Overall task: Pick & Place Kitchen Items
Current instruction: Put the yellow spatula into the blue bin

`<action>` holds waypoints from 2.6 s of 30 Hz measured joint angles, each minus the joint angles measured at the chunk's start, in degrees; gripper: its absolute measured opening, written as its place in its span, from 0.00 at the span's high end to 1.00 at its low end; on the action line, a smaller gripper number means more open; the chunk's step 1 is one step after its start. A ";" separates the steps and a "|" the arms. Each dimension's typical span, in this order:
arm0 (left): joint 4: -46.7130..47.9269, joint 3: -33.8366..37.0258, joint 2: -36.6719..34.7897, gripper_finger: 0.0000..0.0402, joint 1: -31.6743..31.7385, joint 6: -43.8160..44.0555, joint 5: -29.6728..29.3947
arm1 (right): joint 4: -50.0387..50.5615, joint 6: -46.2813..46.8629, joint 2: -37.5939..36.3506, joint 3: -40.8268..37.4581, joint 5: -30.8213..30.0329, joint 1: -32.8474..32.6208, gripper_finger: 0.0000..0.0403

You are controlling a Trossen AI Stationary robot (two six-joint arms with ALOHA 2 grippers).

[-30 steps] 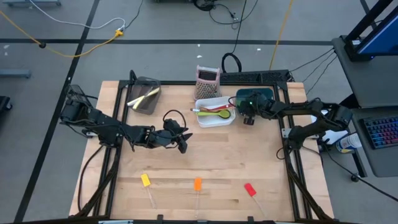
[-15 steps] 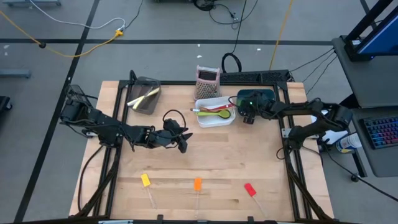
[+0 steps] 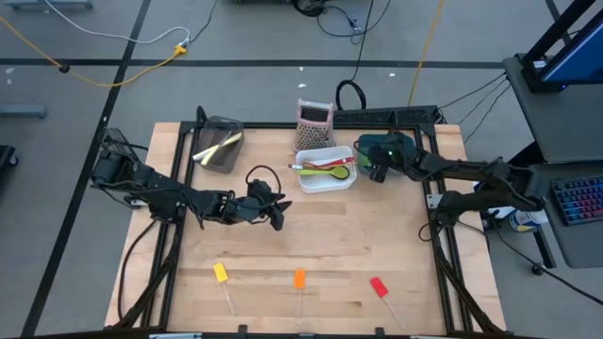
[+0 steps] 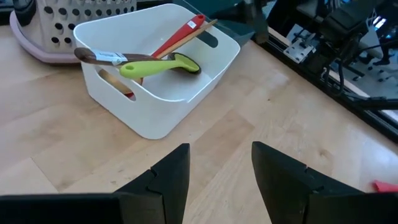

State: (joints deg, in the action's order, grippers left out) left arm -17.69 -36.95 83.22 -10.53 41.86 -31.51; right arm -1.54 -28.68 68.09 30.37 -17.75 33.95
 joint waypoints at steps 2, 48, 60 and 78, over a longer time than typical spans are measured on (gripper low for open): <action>0.00 0.00 0.00 0.56 -0.01 1.18 0.02 | 0.04 1.51 -2.04 0.00 0.03 -1.05 0.48; 60.03 -15.76 0.43 0.57 -25.86 71.26 23.50 | -29.39 28.05 3.19 -0.02 7.38 -40.71 0.48; 60.70 -15.75 5.85 0.56 -34.63 94.11 29.74 | -36.39 27.82 7.21 -0.02 7.38 -41.37 0.48; 64.44 -15.64 13.04 0.56 -37.15 103.54 31.16 | -38.66 28.43 7.20 -0.02 7.38 -41.34 0.48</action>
State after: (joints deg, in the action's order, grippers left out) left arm 46.75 -52.59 96.26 -47.68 145.39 -0.34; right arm -40.20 -0.25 75.29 30.35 -10.37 -7.40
